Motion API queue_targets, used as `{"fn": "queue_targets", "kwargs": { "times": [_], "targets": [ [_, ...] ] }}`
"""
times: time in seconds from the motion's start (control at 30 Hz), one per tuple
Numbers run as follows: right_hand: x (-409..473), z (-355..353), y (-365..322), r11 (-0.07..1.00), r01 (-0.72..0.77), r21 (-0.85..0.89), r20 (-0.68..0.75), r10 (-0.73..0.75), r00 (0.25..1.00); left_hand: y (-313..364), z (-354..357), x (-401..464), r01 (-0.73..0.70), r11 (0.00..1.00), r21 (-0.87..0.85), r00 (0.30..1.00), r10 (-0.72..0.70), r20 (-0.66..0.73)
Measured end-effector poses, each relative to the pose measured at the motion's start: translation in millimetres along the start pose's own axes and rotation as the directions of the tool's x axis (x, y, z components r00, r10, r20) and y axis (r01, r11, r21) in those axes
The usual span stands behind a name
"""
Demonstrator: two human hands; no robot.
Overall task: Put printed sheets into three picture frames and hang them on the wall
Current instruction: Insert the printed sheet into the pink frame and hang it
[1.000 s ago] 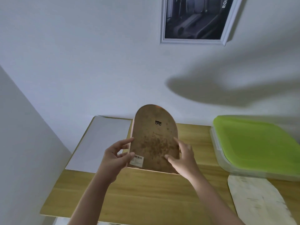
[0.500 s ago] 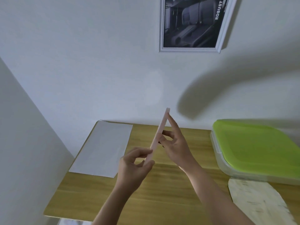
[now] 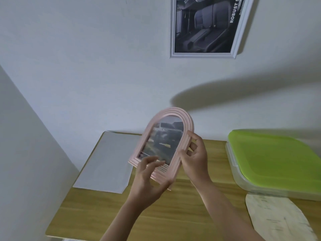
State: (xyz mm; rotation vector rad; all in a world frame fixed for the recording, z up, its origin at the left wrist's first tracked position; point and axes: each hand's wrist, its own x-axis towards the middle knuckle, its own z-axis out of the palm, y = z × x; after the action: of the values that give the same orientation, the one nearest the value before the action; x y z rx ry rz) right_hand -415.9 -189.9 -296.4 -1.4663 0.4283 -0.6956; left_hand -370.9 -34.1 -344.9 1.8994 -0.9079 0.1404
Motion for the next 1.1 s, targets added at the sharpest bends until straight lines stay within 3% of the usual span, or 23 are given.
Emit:
{"fn": "queue_targets", "kwargs": {
  "times": [0.13, 0.23, 0.3, 0.43, 0.5, 0.6, 0.73, 0.87, 0.97, 1.1],
  "targets": [
    [4.4, -2.6, -5.8, 0.998, 0.042, 0.049, -0.011, -0.041, 0.999, -16.0, -22.7, 14.1, 0.288, 0.957, -0.039, 0.945, -0.291, -0.151],
    [3.7, -2.6, -8.9, 0.997, 0.048, 0.053, -0.005, -0.048, 0.999, -31.2, -44.6, 21.9, 0.418, 0.869, -0.266, 0.884, -0.456, -0.099],
    [5.1, -1.9, -7.0, 0.998, 0.048, 0.051, -0.016, -0.047, 0.999, -37.1, -52.4, 22.3, 0.422, 0.792, -0.441, 0.872, -0.488, -0.042],
    [10.6, 1.6, -5.7, 1.000, 0.020, 0.024, -0.024, -0.019, 1.000, -47.9, -58.2, 19.5, 0.434, 0.749, -0.501, 0.877, -0.479, 0.044],
    [13.4, 2.4, -8.3, 1.000, 0.007, 0.014, -0.006, -0.007, 1.000, -56.4, -62.2, 18.9, 0.470, 0.655, -0.591, 0.863, -0.480, 0.155],
    [19.9, 3.2, -13.9, 0.996, -0.052, 0.073, 0.099, 0.045, 0.994, -69.3, -71.5, 22.1, 0.539, 0.456, -0.708, 0.814, -0.497, 0.300],
    [17.6, 9.9, -13.9, 0.984, -0.151, 0.091, 0.278, 0.121, 0.953, -79.6, -87.4, 32.8, 0.519, 0.330, -0.789, 0.786, -0.547, 0.288],
    [9.0, 49.2, -2.4, 1.000, -0.001, -0.011, 0.292, 0.005, 0.956, -86.9, -121.1, 53.5, 0.493, 0.350, -0.796, 0.797, -0.548, 0.253],
    [22.3, 91.1, -6.6, 0.991, 0.116, -0.070, 0.225, -0.098, 0.969, -90.9, -156.1, 78.9, 0.427, 0.448, -0.785, 0.836, -0.526, 0.155],
    [62.8, 138.9, -41.9, 0.948, 0.299, -0.109, 0.138, -0.284, 0.949, -84.8, -211.1, 133.5, 0.283, 0.597, -0.750, 0.920, -0.391, 0.036]
  ]
}}
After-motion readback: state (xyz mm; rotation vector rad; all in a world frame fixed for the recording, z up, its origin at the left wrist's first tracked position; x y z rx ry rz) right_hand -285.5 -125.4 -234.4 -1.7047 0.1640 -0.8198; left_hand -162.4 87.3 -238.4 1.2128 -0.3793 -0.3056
